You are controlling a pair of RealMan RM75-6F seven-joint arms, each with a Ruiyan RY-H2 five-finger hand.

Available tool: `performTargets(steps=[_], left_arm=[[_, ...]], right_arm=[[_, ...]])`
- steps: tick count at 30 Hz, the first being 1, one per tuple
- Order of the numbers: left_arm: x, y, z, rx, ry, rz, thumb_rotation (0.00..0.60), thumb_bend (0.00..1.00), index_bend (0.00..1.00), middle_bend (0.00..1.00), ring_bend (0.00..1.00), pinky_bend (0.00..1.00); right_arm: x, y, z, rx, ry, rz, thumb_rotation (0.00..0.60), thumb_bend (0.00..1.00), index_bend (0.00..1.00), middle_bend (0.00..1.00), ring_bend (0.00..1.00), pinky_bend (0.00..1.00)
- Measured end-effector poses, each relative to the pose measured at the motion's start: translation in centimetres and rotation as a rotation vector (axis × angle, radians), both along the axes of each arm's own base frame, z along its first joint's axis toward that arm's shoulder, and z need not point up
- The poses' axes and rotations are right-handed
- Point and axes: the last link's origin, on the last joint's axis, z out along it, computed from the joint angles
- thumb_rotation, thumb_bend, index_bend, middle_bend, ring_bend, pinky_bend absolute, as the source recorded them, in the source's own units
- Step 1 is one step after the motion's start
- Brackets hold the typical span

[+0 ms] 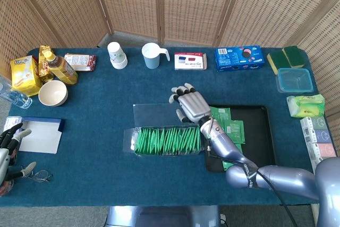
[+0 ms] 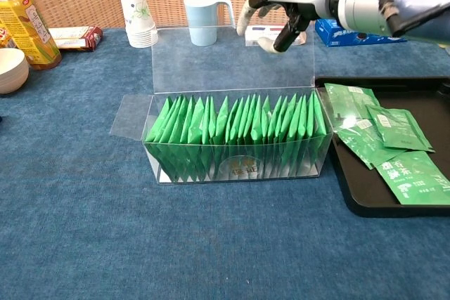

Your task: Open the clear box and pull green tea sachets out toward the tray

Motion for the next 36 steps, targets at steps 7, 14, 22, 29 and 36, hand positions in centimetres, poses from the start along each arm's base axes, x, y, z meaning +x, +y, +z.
performTargets(steps=[7, 14, 22, 29, 36], left_arm=[[0.0, -0.2, 0.0, -0.001, 0.002, 0.000, 0.600, 0.16, 0.18, 0.08, 0.10, 0.33], [0.1, -0.3, 0.1, 0.001, 0.004, -0.003, 0.600, 0.16, 0.18, 0.08, 0.10, 0.33], [0.3, -0.2, -0.1, -0.009, 0.012, -0.015, 0.598, 0.16, 0.18, 0.08, 0.10, 0.33], [0.6, -0.1, 0.0, -0.007, 0.023, -0.023, 0.599, 0.16, 0.18, 0.08, 0.10, 0.33], [0.6, -0.2, 0.0, -0.009, 0.030, -0.014, 0.598, 0.16, 0.18, 0.08, 0.10, 0.33]], right_arm=[[-1.0, -0.4, -1.2, -0.047, 0.070, 0.024, 0.600, 0.40, 0.00, 0.03, 0.04, 0.04], [-1.0, 0.0, -1.9, -0.064, 0.083, 0.071, 0.600, 0.30, 0.03, 0.04, 0.03, 0.04], [0.4, 1.7, -0.6, 0.008, -0.082, 0.230, 0.600, 0.18, 0.25, 0.09, 0.03, 0.04], [0.1, 3.8, -0.1, 0.122, -0.063, 0.413, 0.600, 0.09, 0.36, 0.12, 0.03, 0.04], [-0.3, 4.1, -0.3, 0.154, 0.072, 0.526, 0.600, 0.06, 0.36, 0.14, 0.03, 0.04]])
